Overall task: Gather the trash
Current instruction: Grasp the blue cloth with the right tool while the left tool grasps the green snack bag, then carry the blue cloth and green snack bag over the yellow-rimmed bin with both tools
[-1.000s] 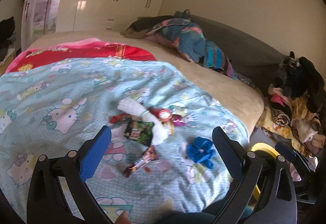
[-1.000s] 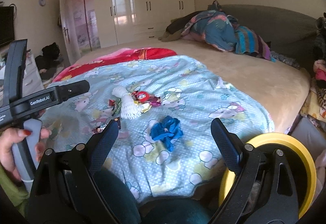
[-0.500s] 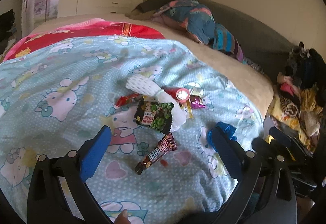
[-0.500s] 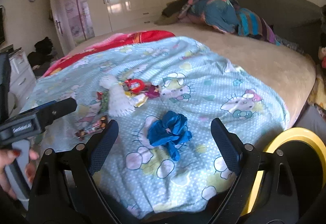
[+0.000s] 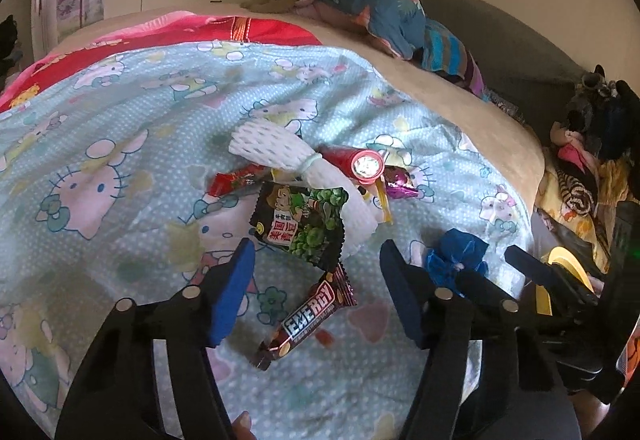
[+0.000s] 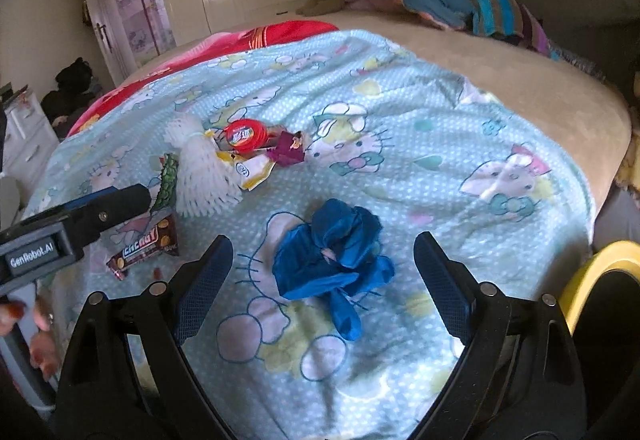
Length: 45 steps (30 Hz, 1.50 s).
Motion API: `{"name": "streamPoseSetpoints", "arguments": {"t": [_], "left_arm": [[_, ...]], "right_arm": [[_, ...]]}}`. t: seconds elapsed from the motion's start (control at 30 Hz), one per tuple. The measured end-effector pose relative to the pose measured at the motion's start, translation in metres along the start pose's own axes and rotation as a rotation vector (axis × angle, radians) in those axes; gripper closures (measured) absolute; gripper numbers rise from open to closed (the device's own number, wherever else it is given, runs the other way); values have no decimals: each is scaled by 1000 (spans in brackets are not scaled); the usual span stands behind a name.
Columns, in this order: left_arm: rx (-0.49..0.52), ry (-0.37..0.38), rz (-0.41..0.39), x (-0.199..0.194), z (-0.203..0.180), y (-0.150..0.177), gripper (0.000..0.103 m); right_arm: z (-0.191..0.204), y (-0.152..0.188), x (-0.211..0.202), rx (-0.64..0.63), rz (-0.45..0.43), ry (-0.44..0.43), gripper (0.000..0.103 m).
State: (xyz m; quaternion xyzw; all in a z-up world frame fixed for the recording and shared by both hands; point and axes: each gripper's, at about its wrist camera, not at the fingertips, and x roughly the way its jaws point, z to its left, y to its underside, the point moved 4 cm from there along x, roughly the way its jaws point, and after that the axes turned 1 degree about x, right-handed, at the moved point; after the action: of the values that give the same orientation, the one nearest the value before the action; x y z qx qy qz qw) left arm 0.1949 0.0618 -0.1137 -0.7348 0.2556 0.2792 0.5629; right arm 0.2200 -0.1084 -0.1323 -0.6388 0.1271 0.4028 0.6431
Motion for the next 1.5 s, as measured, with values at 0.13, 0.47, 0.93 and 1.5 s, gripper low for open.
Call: {"name": "streamPoseSetpoints", "arguments": {"t": [0.13,0.47,0.93,1.5], "left_arm": [[-2,-15,21,11,1,0,48],[-45,-4,29,17,12,4,82],[-83,35,-42,-10,22,7,102],[-57,118,-123,-52,6,-3,102]], "right_arm": [[5,6,19,-53,36,45,19],[5,18,30,-27,77,-13,78],[23,21,-7,-63,-37,-102,87],[16,19,-42,-28,-120,-131,87]]}}
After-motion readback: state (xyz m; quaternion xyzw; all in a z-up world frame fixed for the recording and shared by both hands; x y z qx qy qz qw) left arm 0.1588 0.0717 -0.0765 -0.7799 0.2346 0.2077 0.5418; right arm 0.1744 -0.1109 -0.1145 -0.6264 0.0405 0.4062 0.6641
